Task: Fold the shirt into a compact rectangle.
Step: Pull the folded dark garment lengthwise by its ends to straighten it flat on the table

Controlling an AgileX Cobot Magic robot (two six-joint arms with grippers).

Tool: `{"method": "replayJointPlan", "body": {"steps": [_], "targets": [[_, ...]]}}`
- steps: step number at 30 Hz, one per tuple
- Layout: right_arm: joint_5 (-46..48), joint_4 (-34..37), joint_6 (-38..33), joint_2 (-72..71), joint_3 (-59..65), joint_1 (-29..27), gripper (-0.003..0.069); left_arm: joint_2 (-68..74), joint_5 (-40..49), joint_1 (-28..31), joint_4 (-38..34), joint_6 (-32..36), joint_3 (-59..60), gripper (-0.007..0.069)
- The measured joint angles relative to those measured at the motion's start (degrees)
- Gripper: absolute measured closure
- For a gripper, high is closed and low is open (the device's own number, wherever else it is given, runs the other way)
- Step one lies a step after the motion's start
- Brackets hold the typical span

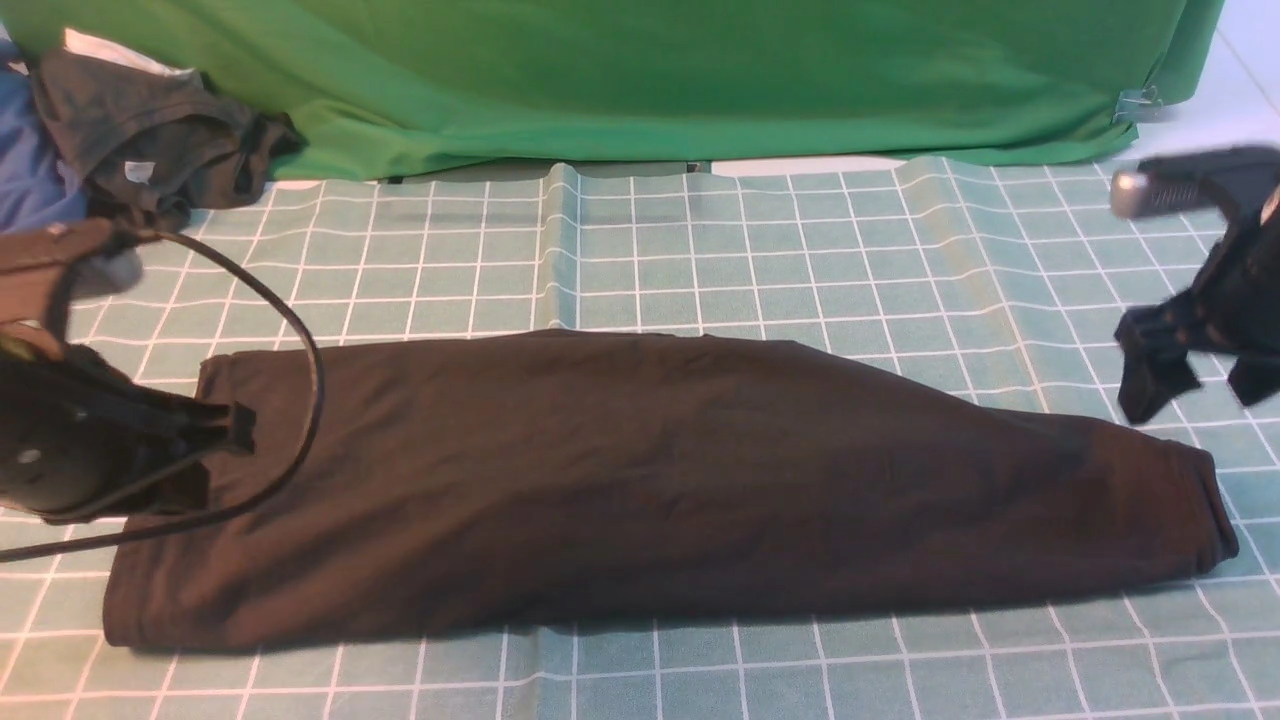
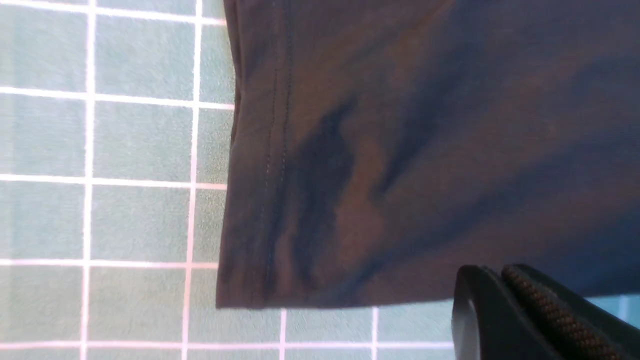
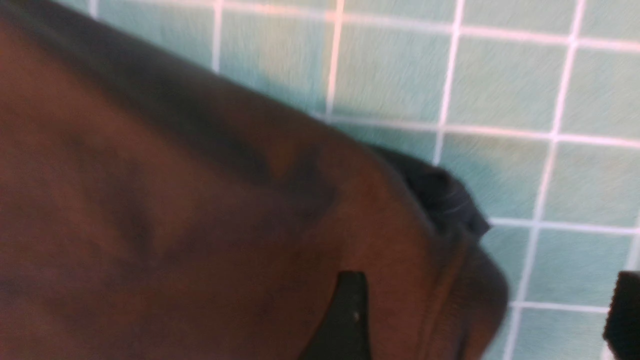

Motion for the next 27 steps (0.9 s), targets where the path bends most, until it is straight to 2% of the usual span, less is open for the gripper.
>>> {"method": "replayJointPlan", "body": {"steps": [4, 9, 15, 17, 19, 20, 22, 24, 27], "targets": [[-6.1, -0.1, 1.4, 0.9, 5.9, -0.8, 0.0032, -5.6, 1.1, 0.0, -2.3, 0.0, 0.0, 0.0618], [-9.3, -0.1, 2.7, 4.1, 8.3, -1.6, 0.0041, -9.6, 1.3, 0.0, -3.5, 0.1, 0.0, 0.0618], [-9.8, 2.5, 0.4, 6.2, 8.0, -1.6, 0.0104, -10.3, 1.3, 0.0, -3.9, 0.1, 0.0, 0.0618], [-9.8, 3.1, -0.8, 6.2, 8.0, -1.6, 0.0181, -10.3, 1.3, 0.0, -4.2, 0.1, 0.0, 0.0618], [-9.7, 4.1, -2.3, 6.2, 8.0, -1.6, 0.0335, -10.3, 1.3, 0.0, -4.2, 0.2, 0.0, 0.0618], [-9.7, 5.2, -3.3, 6.2, 8.0, -1.5, 0.0452, -10.3, 1.3, 0.0, -4.2, 0.2, 0.0, 0.0618], [-9.6, 5.9, -4.4, 6.2, 8.0, -1.5, 0.0559, -10.3, 1.3, 0.0, -4.2, 0.4, 0.0, 0.0618], [-9.4, 5.8, -4.9, 6.1, 7.8, -1.8, 0.0596, -10.3, 1.3, 0.0, -4.2, 0.4, 0.0, 0.0618], [-7.8, 5.3, -5.0, 5.3, 7.2, -2.9, 0.0601, -10.3, 1.3, 0.0, -4.2, 0.9, 0.0, 0.0618]]}}
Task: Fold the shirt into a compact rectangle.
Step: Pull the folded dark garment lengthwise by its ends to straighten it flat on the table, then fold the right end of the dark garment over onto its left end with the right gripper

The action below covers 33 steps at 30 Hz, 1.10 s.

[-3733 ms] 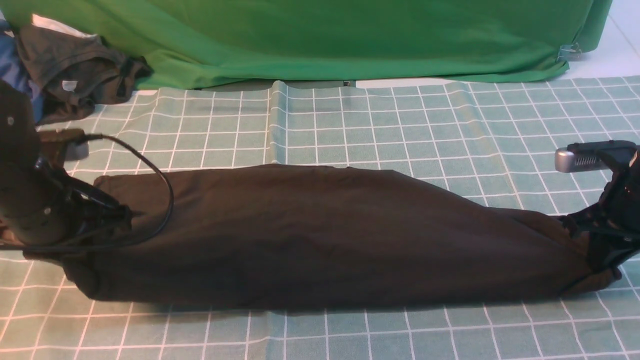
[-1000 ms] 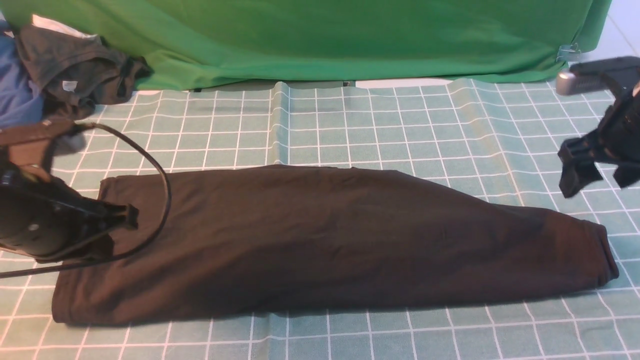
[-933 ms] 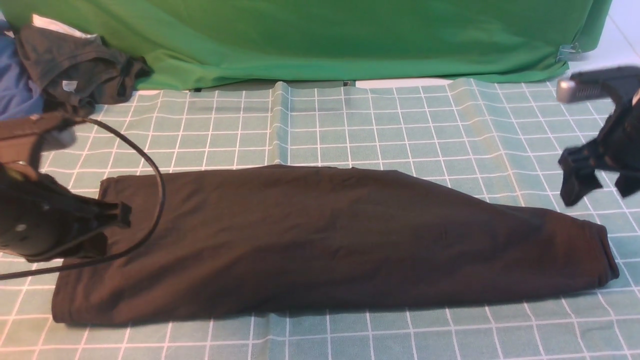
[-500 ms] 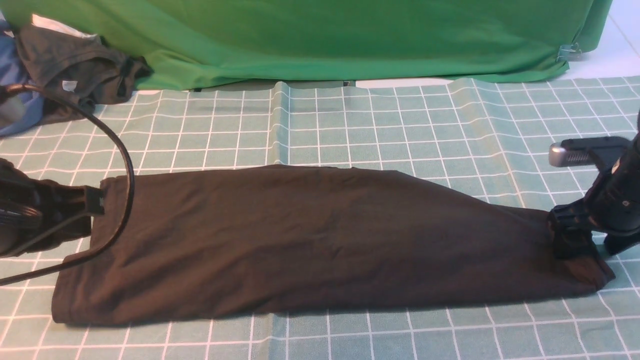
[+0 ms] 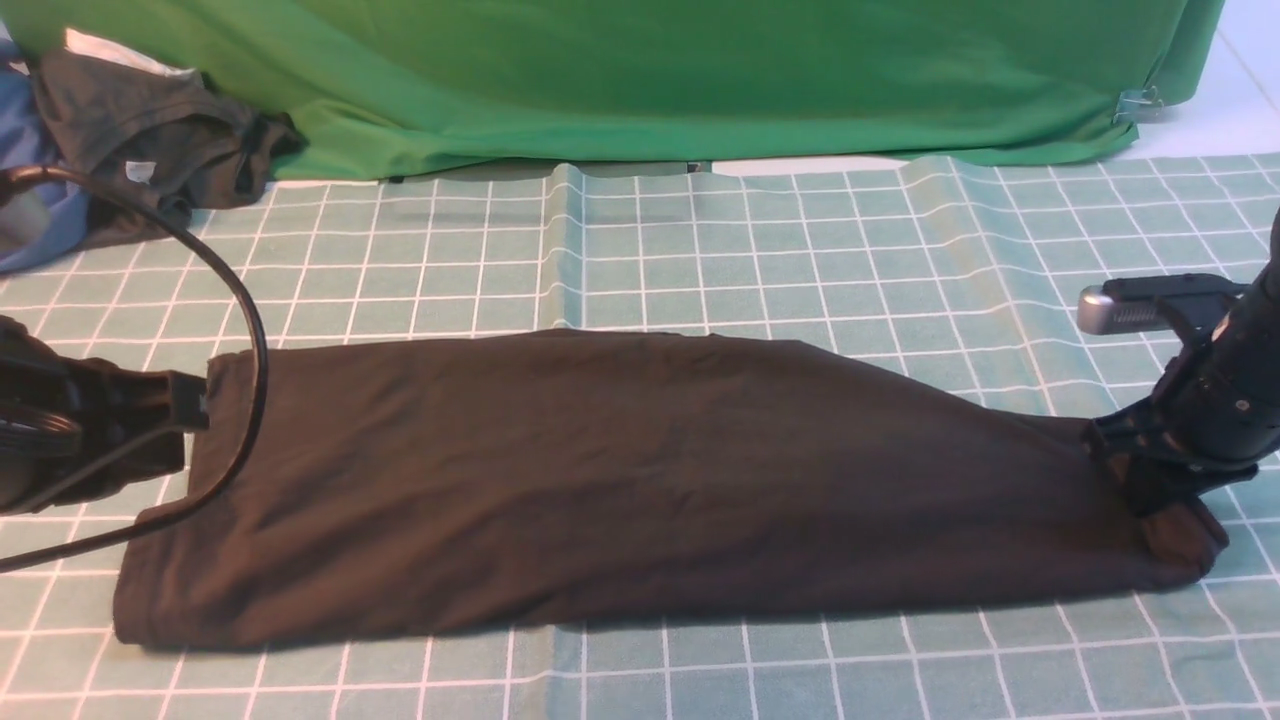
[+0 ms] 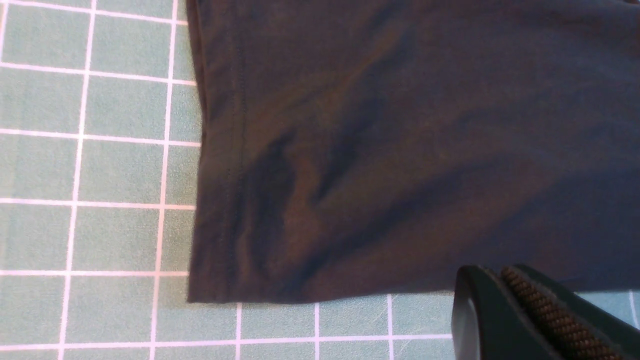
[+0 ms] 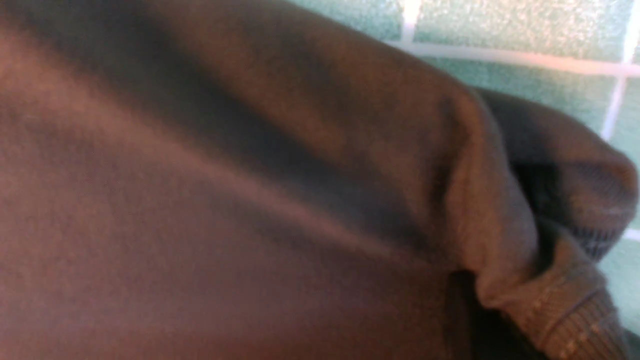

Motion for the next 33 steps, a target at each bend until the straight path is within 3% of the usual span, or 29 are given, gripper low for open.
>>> {"method": "replayJointPlan", "body": {"steps": [12, 16, 21, 26, 33], "targets": [[4.3, -2.9, 1.9, -11.5, -1.5, -14.5, 0.0603, 0.0, -0.1, 0.0, -1.2, 0.4, 0.0, 0.0618], [7.7, -2.8, 3.2, -13.1, -4.8, -15.0, 0.0603, 0.0, -0.5, 0.0, -1.5, 0.7, 0.0, 0.0618], [12.7, 1.6, 3.2, -14.7, -10.7, -9.4, 0.0603, -0.1, -0.8, 0.0, -1.9, 0.7, 0.0, 0.0618], [14.3, 10.9, 3.4, -14.7, -15.4, 0.7, 0.0603, -0.1, -0.9, 0.0, -4.7, 2.6, 0.0, 0.0618], [7.4, 19.6, 4.2, -14.7, -17.3, 16.2, 0.0593, -0.1, -1.2, 0.0, -9.3, 4.6, 0.0, 0.0618]]}}
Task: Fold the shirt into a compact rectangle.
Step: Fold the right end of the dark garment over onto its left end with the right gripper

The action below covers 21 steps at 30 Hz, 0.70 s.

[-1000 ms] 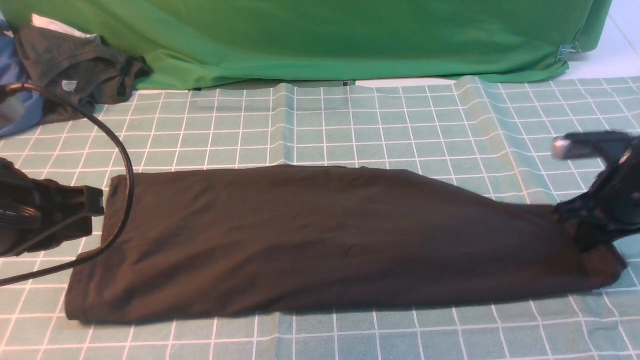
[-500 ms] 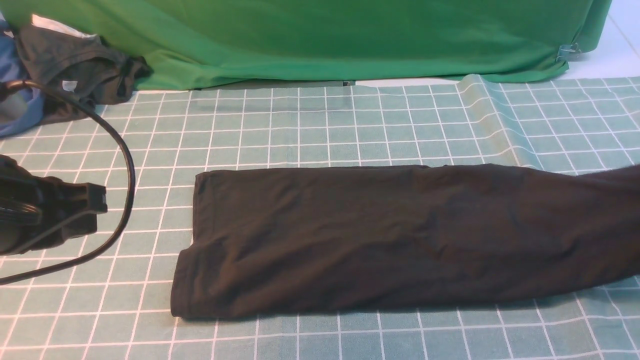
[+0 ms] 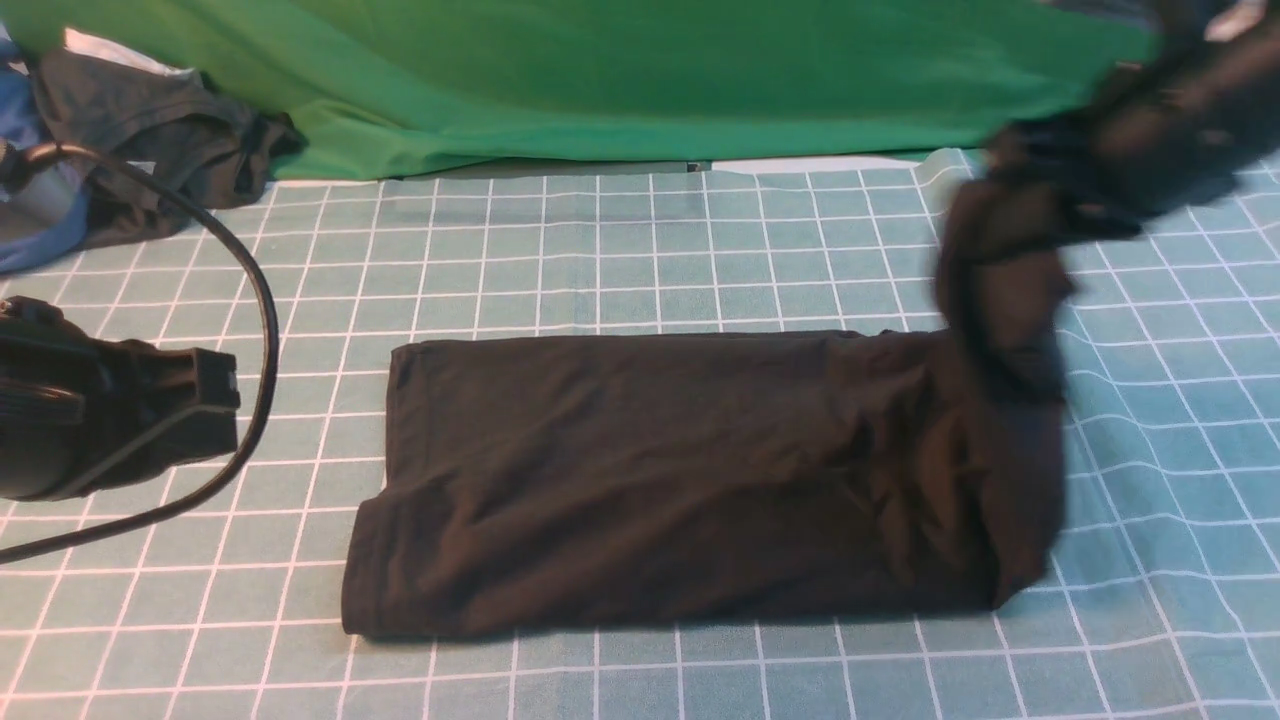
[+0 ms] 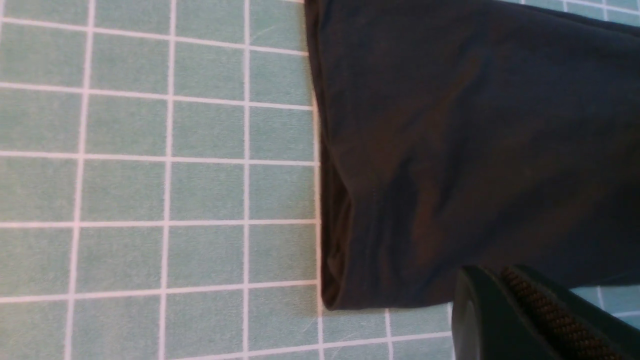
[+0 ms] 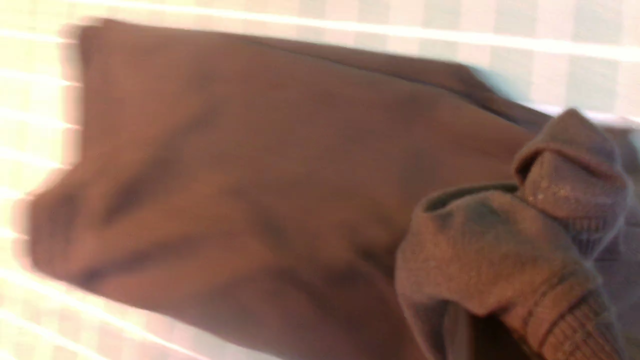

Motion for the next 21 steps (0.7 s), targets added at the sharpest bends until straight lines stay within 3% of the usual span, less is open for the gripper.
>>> {"method": "replayJointPlan", "body": {"steps": [7, 13, 21], "targets": [[-11.1, 3.6, 3.1, 3.6, -0.1, 14.2, 0.0561, 0.0, -0.4, 0.0, -1.1, 0.6, 0.0, 0.0618], [-18.7, 6.4, 3.7, 8.1, -0.1, 21.3, 0.0557, 0.0, -0.4, 0.0, -1.1, 0.6, 0.0, 0.0618], [-21.5, 8.5, 3.9, 15.1, -6.6, 28.0, 0.0557, 0.0, -0.6, 0.0, -1.1, 0.6, 0.0, 0.0618]]}}
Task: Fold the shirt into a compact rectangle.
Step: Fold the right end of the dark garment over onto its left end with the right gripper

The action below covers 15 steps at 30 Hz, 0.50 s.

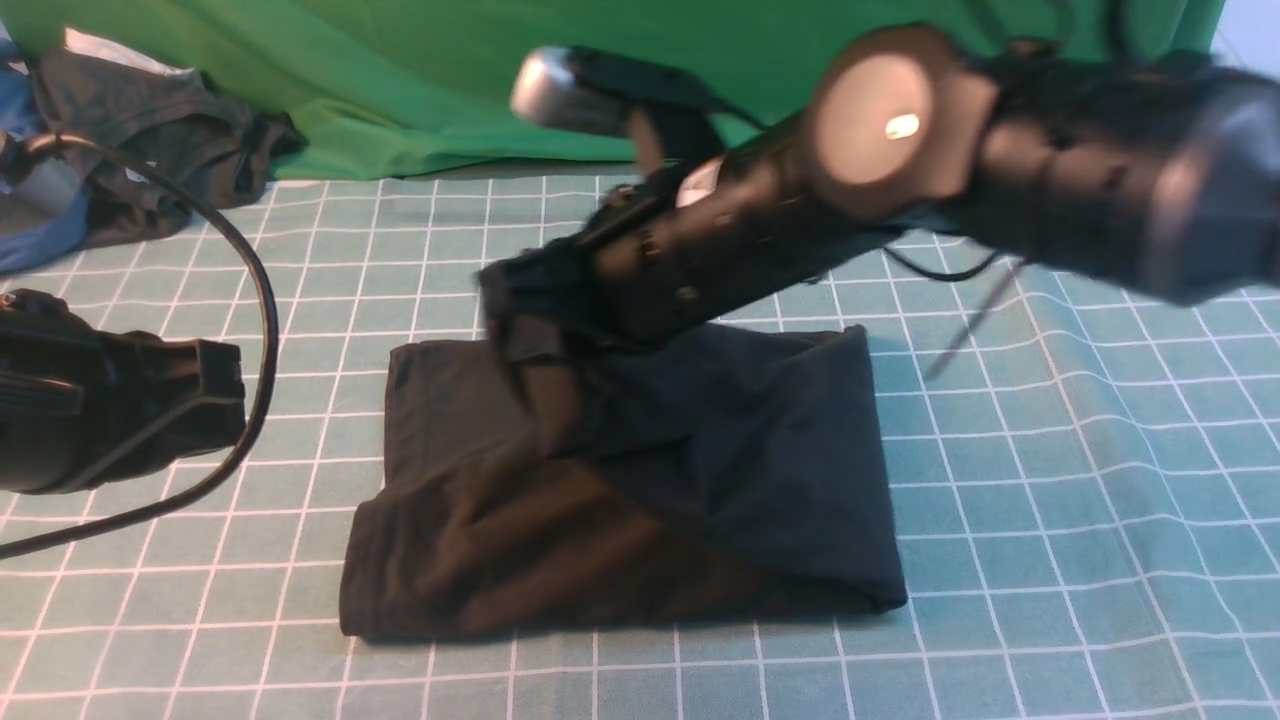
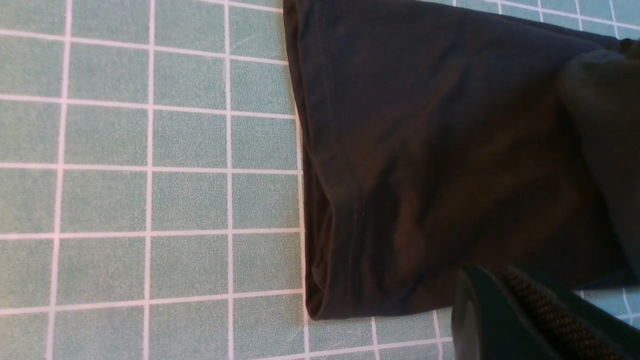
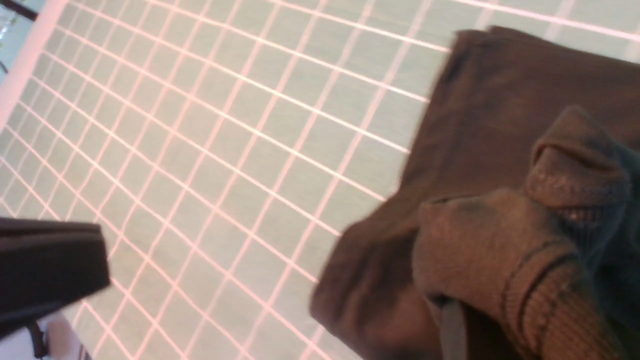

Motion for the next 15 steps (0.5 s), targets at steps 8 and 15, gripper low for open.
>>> {"method": "replayJointPlan", "body": {"steps": [8, 15], "targets": [[-0.6, 2.5, 0.9, 9.8, -7.7, 2.4, 0.0503, 0.0, 0.0, 0.0, 0.0, 0.0, 0.0, 0.0618], [0.5, 5.1, 0.4, 16.5, -15.3, 3.4, 0.0235, 0.0, 0.0, 0.0, 0.1, 0.0, 0.4, 0.0618]]}}
